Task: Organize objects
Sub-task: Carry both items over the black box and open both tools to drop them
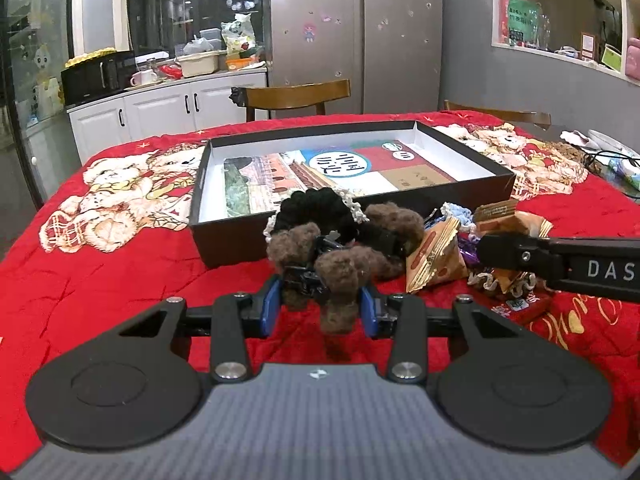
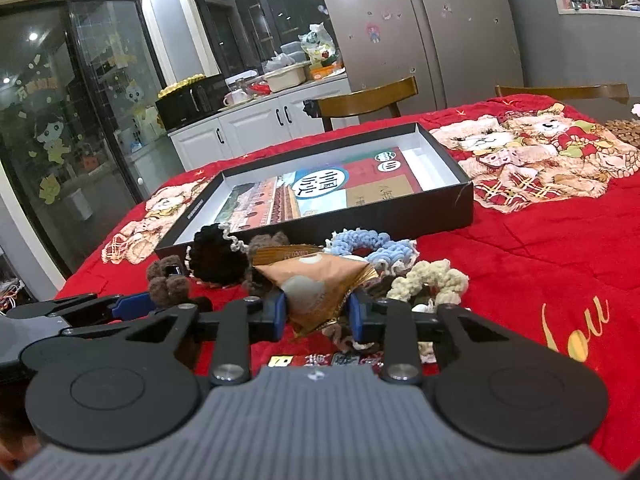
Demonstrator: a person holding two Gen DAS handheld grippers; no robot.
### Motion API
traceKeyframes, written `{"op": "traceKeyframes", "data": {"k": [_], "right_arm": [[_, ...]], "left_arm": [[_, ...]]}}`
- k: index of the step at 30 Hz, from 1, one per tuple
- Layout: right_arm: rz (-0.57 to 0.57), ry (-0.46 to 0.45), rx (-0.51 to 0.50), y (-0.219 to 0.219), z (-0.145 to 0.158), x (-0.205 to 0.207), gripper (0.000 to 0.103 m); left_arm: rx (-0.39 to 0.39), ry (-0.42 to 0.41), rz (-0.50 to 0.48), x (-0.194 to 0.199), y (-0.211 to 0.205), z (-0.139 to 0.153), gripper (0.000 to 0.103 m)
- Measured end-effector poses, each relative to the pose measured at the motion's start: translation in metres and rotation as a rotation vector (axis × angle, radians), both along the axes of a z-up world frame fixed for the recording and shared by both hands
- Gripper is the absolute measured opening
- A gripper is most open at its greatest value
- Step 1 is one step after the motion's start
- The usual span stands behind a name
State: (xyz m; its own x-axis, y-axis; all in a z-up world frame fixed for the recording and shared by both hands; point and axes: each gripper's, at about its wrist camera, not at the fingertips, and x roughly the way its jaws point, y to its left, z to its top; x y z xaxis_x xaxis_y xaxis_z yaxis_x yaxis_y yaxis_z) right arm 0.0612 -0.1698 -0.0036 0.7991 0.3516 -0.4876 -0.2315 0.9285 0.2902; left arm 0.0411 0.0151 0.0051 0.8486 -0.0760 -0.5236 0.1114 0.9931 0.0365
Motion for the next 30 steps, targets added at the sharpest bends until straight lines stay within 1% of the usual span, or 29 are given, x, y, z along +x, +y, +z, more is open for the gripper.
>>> {"op": "traceKeyframes", "data": {"k": [9, 15, 21, 25, 30], "right_arm": [[0.018, -0.025, 0.019, 0.0, 0.014, -0.007, 0.034], [0.059, -0.042, 0.032, 0.008, 0.029, -0.007, 0.034], [0.101, -0.066, 0.024, 0.022, 0.041, -0.008, 0.034], [0.121, -0.073, 0.024, 0.028, 0.046, -0.006, 0.034], [0.144, -0.062, 0.043, 0.03, 0.055, 0.004, 0.034]], "left_arm": [[-0.007, -0.013, 0.017, -0.008, 0.003, 0.013, 0.046], [-0.032, -0.024, 0.021, -0.012, 0.006, 0.025, 0.046], [-0.041, -0.056, 0.032, -0.02, 0.01, 0.039, 0.046], [-0.058, -0.06, 0.04, -0.019, 0.015, 0.046, 0.046], [-0.099, -0.056, 0.054, -0.011, 0.021, 0.053, 0.046]]}}
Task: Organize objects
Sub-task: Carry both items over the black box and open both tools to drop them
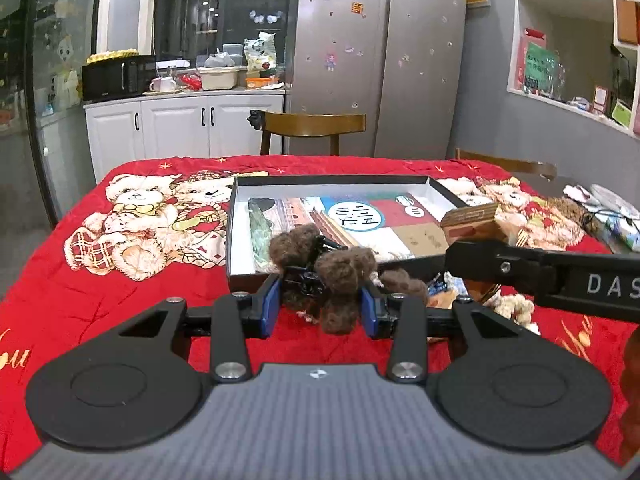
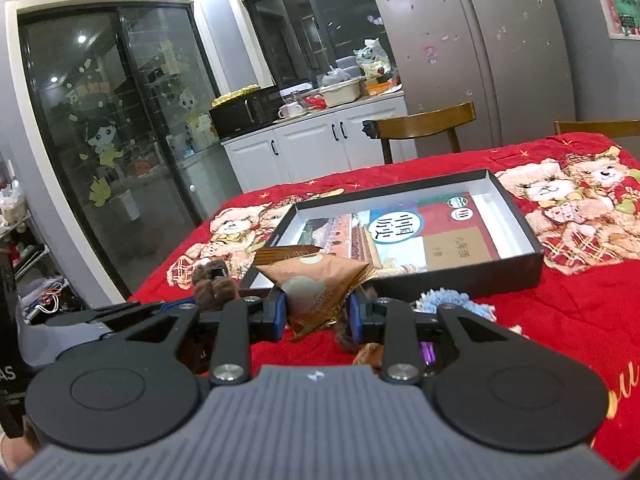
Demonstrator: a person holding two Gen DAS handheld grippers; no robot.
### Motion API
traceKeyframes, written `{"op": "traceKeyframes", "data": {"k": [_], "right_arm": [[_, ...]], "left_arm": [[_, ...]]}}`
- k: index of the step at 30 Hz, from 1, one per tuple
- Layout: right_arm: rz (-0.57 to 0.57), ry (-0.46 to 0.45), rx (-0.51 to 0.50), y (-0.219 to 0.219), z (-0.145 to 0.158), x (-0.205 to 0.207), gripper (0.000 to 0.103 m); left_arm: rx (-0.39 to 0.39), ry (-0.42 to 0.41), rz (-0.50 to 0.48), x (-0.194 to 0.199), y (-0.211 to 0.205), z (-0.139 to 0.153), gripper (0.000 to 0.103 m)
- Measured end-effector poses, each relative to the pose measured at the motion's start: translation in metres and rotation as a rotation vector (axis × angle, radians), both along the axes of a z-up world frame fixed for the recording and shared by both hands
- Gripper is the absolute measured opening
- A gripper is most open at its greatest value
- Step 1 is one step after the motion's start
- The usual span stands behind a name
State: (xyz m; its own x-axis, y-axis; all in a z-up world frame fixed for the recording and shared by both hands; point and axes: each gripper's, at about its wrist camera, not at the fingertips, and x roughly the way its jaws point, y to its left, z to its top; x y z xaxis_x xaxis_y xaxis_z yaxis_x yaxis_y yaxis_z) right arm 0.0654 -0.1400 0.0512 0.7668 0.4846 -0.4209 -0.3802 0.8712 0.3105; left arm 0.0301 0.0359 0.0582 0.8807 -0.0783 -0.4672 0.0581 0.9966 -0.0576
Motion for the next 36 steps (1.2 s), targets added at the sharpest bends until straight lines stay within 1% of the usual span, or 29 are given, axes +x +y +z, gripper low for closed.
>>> {"op": "traceKeyframes", "data": {"k": [3, 7, 11, 13, 17, 21, 24, 27, 33, 36], "right_arm": [[0.01, 0.002, 0.0, 0.0, 0.005, 0.008, 0.034], [0.048, 0.043, 0.044, -0.002, 0.012, 0.026, 0.034], [0.058, 0.069, 0.053, -0.001, 0.017, 0.047, 0.034], [0.057, 0.074, 0.04, 0.001, 0.02, 0.058, 0.034], [0.066, 0.103, 0.046, 0.006, 0.022, 0.085, 0.034], [0.039, 0.107, 0.0, 0.014, 0.022, 0.112, 0.034], [0.018, 0.1, -0.054, 0.023, 0.018, 0.129, 0.034], [0.009, 0.127, -0.076, 0.029, 0.01, 0.147, 0.034], [-0.006, 0.173, -0.122, 0.034, -0.01, 0.167, 0.034], [-0.01, 0.2, -0.129, 0.033, -0.02, 0.172, 0.034]], "left_arm": [[-0.011, 0.002, 0.006, 0.008, 0.002, 0.004, 0.046], [-0.043, 0.03, -0.009, 0.027, 0.006, 0.008, 0.046], [-0.019, 0.039, -0.013, 0.049, 0.008, 0.013, 0.046], [-0.024, 0.05, -0.021, 0.062, 0.009, 0.016, 0.046], [-0.074, 0.098, -0.031, 0.097, 0.019, 0.018, 0.046], [-0.066, 0.132, -0.024, 0.131, 0.026, 0.017, 0.046], [-0.055, 0.157, -0.02, 0.153, 0.03, 0.014, 0.046], [-0.069, 0.194, -0.021, 0.168, 0.034, 0.009, 0.046], [-0.029, 0.241, -0.037, 0.187, 0.034, -0.011, 0.046], [-0.03, 0.249, -0.046, 0.19, 0.033, -0.019, 0.046]]}}
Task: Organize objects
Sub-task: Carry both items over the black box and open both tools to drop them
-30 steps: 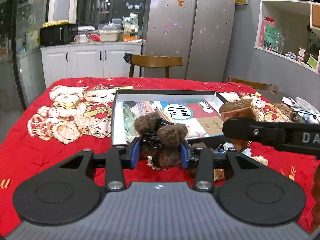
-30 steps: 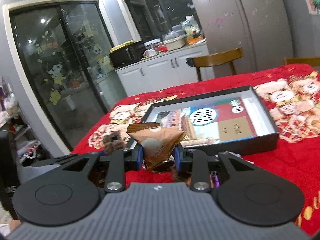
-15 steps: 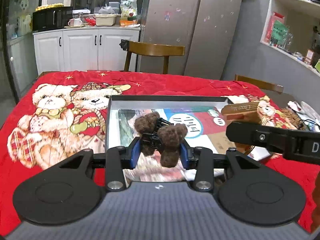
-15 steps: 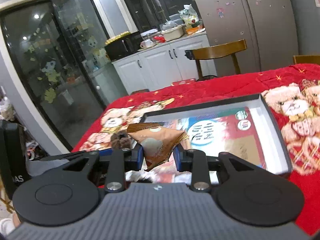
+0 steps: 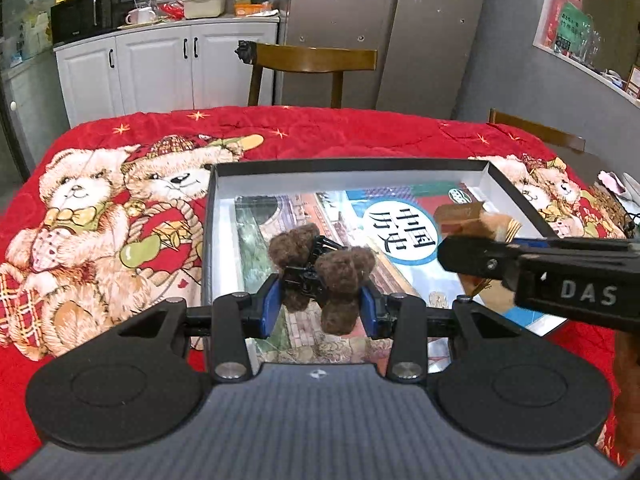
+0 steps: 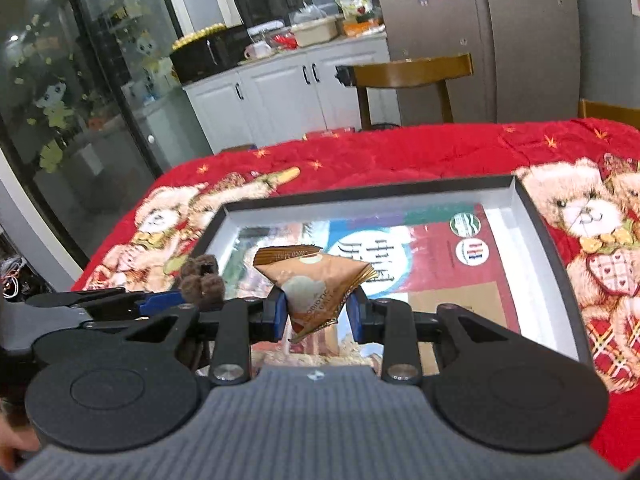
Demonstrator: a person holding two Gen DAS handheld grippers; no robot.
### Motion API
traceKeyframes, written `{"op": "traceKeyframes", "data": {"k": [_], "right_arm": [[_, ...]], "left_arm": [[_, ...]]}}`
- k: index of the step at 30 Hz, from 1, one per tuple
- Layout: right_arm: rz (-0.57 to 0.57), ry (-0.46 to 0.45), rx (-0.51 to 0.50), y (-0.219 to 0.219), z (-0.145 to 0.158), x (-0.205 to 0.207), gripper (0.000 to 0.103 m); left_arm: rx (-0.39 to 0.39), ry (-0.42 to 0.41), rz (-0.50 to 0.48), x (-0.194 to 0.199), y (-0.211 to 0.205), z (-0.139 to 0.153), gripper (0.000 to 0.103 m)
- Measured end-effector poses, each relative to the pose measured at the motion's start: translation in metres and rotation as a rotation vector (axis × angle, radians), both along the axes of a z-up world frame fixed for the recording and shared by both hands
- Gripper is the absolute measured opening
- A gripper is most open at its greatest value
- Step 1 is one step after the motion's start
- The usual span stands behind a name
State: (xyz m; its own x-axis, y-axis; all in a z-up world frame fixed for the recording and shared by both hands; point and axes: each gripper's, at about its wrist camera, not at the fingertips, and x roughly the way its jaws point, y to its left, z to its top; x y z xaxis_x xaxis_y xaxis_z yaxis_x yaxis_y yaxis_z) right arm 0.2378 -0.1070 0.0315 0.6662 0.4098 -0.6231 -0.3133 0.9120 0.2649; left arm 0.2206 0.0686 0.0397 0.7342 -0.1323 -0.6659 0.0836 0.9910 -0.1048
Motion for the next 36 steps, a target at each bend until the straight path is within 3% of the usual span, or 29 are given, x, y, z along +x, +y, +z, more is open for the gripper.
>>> {"op": "traceKeyframes", "data": {"k": [20, 23, 29, 36], "right_arm": [[-0.009, 0.085, -0.024, -0.003, -0.033, 0.009, 0.035], [-0.008, 0.098, -0.015, -0.003, -0.036, 0.01, 0.042], [-0.018, 0.044, 0.008, -0.01, -0.028, 0.005, 0.071], [-0.009, -0.054, 0.058, -0.024, 0.001, -0.014, 0.083]], "left_arm": [[0.011, 0.056, -0.022, 0.008, -0.005, -0.02, 0.047], [0.018, 0.054, -0.03, 0.007, -0.007, -0.02, 0.052], [0.011, 0.065, -0.033, 0.006, -0.006, -0.018, 0.057], [0.01, 0.007, -0.029, -0.013, -0.003, 0.005, 0.063]]}}
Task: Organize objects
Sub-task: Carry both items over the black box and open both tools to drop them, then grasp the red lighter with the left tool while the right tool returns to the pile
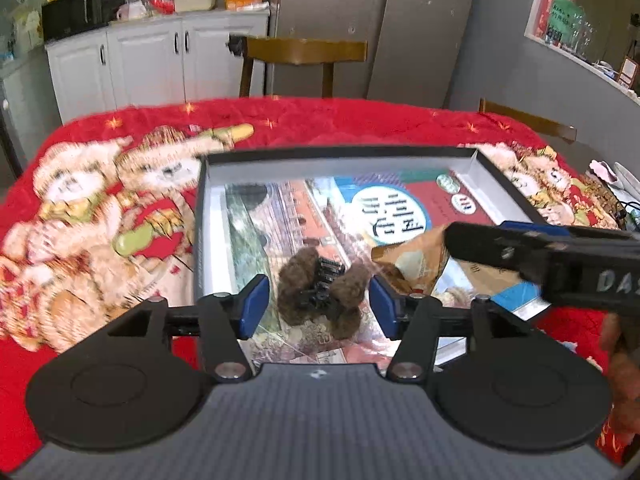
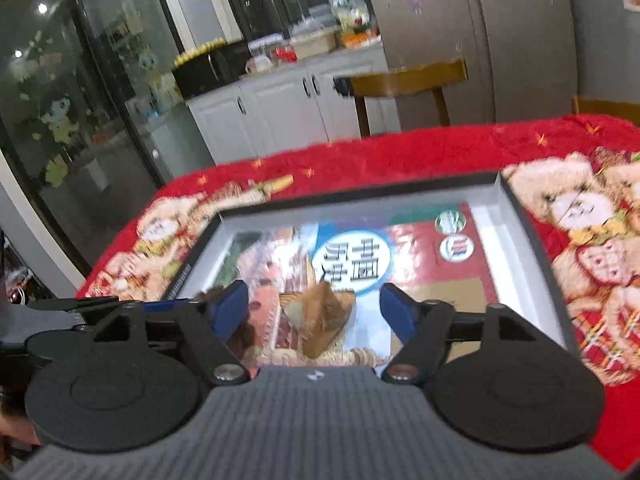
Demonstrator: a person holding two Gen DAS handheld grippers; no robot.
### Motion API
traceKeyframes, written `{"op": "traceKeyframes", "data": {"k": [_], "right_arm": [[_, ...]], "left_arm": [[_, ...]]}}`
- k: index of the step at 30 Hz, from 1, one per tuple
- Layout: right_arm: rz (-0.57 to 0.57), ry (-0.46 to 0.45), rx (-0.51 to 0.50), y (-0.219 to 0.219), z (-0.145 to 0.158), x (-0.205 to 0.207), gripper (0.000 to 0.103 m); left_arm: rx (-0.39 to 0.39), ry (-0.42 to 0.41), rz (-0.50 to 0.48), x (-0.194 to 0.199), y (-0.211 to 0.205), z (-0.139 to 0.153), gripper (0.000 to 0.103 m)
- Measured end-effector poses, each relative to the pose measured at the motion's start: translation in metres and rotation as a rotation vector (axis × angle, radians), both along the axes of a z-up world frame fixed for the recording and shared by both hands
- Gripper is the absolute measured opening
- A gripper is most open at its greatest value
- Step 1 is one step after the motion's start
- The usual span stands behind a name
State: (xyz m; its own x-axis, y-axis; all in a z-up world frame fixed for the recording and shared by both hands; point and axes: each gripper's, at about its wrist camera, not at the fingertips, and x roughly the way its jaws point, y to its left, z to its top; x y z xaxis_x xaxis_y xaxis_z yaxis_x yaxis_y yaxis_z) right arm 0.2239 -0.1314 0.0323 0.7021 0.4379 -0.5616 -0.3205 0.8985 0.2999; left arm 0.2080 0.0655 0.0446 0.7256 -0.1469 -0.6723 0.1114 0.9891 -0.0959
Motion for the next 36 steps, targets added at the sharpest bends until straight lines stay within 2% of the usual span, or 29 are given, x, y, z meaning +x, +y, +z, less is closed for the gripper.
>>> {"op": "traceKeyframes", "data": {"k": [4, 6, 12, 18, 24, 27, 30, 34, 36], "right_arm": [[-0.017, -0.061, 0.04, -0.017, 0.023, -0.019, 0.086], [-0.026, -0.108, 0.033, -0.024, 0.036, -0.034, 0.087], [-0.078, -0.244, 0.027, -0.061, 0.064, -0.087, 0.091], [-0.151, -0.315, 0.035, -0.104, 0.067, -0.138, 0.091], [-0.175, -0.321, 0.021, -0.124, 0.049, -0.172, 0.09], [-0.169, -0.291, 0.029, -0.131, 0.035, -0.178, 0.089], [-0.158, -0.246, 0.039, -0.135, 0.019, -0.179, 0.082], [-0.13, -0.167, 0.049, -0.138, -0.007, -0.177, 0.07], [-0.121, -0.136, 0.051, -0.139, -0.019, -0.177, 0.066]], "left_arm": [[0.075, -0.091, -0.009, -0.025, -0.008, 0.025, 0.068], [0.086, -0.135, -0.021, -0.04, -0.011, 0.037, 0.07], [0.046, -0.224, -0.053, -0.093, -0.025, 0.067, 0.073], [0.01, -0.298, -0.076, -0.156, -0.044, 0.075, 0.076], [0.005, -0.278, -0.063, -0.201, -0.065, 0.051, 0.077], [-0.044, -0.226, -0.058, -0.211, -0.076, 0.029, 0.077], [-0.075, -0.171, -0.061, -0.214, -0.087, 0.005, 0.077], [-0.026, -0.128, -0.065, -0.211, -0.105, -0.015, 0.077], [-0.043, -0.103, -0.059, -0.209, -0.112, -0.023, 0.077]]}}
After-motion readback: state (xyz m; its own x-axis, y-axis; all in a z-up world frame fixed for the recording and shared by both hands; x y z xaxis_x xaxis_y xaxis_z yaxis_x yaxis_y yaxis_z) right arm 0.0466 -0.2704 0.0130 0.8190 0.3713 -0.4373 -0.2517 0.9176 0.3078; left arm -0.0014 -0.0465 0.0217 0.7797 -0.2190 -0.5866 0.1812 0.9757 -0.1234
